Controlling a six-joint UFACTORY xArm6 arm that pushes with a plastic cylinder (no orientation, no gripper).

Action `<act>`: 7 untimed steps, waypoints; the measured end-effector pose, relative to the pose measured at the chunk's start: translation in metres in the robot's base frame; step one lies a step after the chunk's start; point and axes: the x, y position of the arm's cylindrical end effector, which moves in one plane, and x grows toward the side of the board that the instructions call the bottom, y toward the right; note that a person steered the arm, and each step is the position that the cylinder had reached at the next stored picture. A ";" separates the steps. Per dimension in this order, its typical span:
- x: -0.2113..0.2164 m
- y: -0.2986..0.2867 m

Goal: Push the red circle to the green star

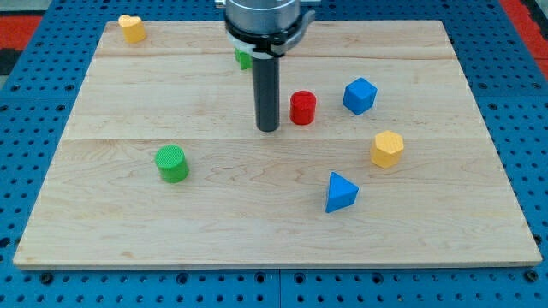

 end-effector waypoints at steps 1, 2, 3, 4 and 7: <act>-0.003 0.019; -0.003 0.036; -0.003 0.059; -0.001 0.091; -0.015 0.095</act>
